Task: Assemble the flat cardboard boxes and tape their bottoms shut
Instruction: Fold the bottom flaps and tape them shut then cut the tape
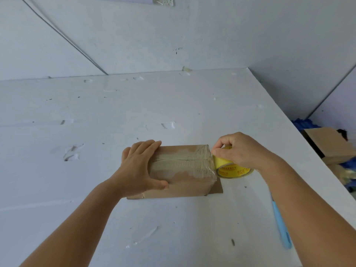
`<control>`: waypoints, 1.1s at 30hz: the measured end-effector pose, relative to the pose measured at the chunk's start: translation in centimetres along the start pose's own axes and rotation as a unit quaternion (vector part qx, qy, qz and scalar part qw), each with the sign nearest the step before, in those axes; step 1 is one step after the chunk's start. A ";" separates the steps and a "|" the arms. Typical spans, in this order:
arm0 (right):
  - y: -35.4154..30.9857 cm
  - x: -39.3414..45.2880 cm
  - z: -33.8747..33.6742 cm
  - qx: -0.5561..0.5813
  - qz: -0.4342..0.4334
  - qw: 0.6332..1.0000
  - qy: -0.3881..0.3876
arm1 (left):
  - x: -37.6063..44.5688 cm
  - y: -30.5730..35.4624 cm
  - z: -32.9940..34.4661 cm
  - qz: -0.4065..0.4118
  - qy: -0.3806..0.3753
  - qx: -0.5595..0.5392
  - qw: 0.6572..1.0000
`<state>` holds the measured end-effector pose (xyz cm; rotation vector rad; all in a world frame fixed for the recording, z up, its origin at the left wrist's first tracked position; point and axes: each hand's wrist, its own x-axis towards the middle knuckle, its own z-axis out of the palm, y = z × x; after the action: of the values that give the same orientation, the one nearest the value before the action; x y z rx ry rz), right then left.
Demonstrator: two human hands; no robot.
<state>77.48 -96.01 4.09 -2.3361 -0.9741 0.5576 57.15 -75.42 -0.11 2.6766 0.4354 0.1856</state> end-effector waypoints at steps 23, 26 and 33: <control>1.2 0.5 1.2 0.010 -0.003 1.000 0.021 | 7.0 10.0 4.1 0.128 -0.129 0.199 0.963; 3.2 0.0 0.3 0.113 0.017 0.993 0.004 | 6.4 8.9 4.1 0.131 -0.096 0.177 0.971; 6.5 -0.8 0.9 0.411 0.028 0.911 -0.023 | 6.5 8.5 4.5 0.129 -0.080 0.163 0.975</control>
<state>79.79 -100.20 -0.45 -1.5935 -0.5267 0.8496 66.43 -82.31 -0.13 3.0369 0.0675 -0.0322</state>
